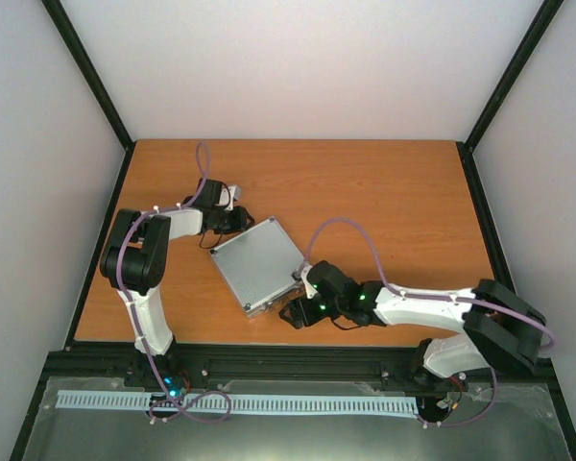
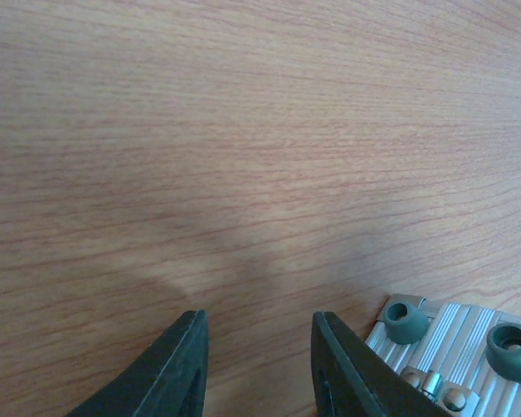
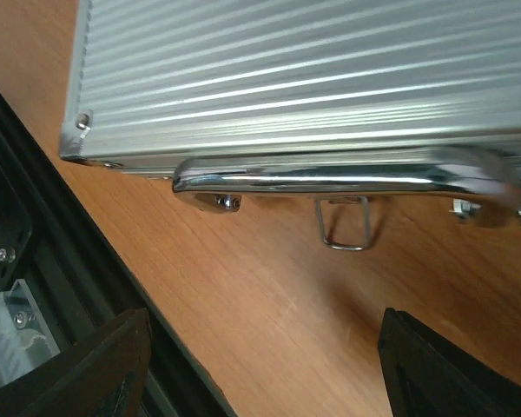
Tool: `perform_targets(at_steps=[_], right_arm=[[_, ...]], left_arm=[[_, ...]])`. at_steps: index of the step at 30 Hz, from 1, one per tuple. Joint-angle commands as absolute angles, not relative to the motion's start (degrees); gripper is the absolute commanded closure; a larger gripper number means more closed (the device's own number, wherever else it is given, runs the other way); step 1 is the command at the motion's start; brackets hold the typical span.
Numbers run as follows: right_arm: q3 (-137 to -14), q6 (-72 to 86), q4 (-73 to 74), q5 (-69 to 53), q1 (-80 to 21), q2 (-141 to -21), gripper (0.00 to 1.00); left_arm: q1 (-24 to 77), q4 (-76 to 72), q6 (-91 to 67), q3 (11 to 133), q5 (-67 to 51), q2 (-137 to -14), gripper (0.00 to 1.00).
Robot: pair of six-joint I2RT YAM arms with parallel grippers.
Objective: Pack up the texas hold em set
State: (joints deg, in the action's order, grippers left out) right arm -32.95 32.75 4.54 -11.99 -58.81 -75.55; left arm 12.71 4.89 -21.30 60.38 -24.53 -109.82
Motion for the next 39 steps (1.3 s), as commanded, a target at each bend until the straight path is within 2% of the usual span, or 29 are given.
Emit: perform_targets(at_steps=[1, 6, 13, 28, 33, 39], right_arm=[[-35.0, 33.7, 0.7, -17.1, -59.0, -82.2, 0.27], [-42.1, 30.5, 10.1, -7.1, -62.1, -88.7, 0.29], [-42.0, 31.8, 9.5, 6.2, -63.3, -90.7, 0.29], [-46.5, 31.2, 11.5, 9.6, -67.9, -98.3, 0.35], [-49.9, 30.7, 13.8, 11.2, -70.3, -101.9, 0.48], [-49.3, 32.1, 14.6, 13.2, -71.2, -101.2, 0.68]], left_arm=[[13.3, 10.8, -20.9, 60.6, -24.8, -111.6, 0.65], [13.2, 10.4, -20.8, 60.3, -25.1, -111.6, 0.65], [13.3, 10.0, -20.7, 60.3, -25.5, -111.6, 0.65], [13.3, 10.1, -20.7, 60.5, -25.5, -112.1, 0.66], [13.3, 10.0, -20.6, 60.2, -25.5, -111.8, 0.66], [13.3, 10.2, -20.5, 60.2, -25.4, -111.6, 0.66]])
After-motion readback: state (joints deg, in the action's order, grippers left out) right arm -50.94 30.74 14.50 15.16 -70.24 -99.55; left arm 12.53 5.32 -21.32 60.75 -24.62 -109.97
